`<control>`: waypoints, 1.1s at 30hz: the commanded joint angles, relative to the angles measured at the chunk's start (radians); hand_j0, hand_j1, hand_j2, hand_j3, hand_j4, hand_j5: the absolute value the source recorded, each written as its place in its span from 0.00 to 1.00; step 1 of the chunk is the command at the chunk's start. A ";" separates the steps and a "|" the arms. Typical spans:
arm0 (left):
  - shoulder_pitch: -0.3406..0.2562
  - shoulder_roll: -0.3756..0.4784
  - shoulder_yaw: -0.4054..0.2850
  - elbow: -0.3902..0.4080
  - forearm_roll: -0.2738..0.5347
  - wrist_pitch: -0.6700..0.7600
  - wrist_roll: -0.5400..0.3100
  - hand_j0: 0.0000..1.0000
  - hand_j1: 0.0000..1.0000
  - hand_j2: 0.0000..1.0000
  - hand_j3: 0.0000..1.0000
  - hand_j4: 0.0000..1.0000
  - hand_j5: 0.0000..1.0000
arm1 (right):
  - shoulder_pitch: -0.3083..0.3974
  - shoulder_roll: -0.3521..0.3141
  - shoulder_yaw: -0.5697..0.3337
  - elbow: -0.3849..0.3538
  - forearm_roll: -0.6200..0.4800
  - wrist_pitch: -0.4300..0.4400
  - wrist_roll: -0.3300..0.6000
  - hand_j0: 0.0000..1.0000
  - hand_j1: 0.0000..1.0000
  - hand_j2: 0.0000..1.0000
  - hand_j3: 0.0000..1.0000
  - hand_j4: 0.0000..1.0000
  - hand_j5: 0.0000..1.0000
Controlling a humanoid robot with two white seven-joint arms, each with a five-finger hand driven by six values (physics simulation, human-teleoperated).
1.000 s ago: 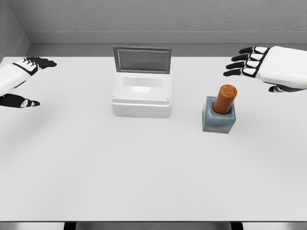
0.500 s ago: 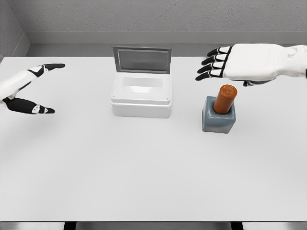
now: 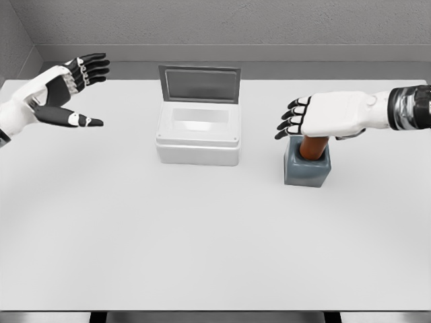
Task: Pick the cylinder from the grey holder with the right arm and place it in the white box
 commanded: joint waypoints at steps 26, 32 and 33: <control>-0.117 -0.188 -0.025 0.265 -0.039 0.010 -0.001 1.00 1.00 1.00 1.00 1.00 1.00 | -0.002 0.018 0.030 0.037 0.066 0.002 0.000 0.68 0.68 0.68 0.68 0.68 0.68; -0.121 -0.187 -0.023 0.267 -0.054 0.010 -0.001 1.00 1.00 1.00 1.00 1.00 1.00 | -0.002 0.018 0.036 0.037 0.072 0.002 0.000 0.62 0.62 0.62 0.62 0.62 0.62; -0.123 -0.188 -0.023 0.267 -0.054 0.008 -0.001 1.00 1.00 1.00 1.00 1.00 1.00 | -0.002 0.018 0.036 0.037 0.072 0.002 0.000 0.59 0.59 0.59 0.59 0.59 0.59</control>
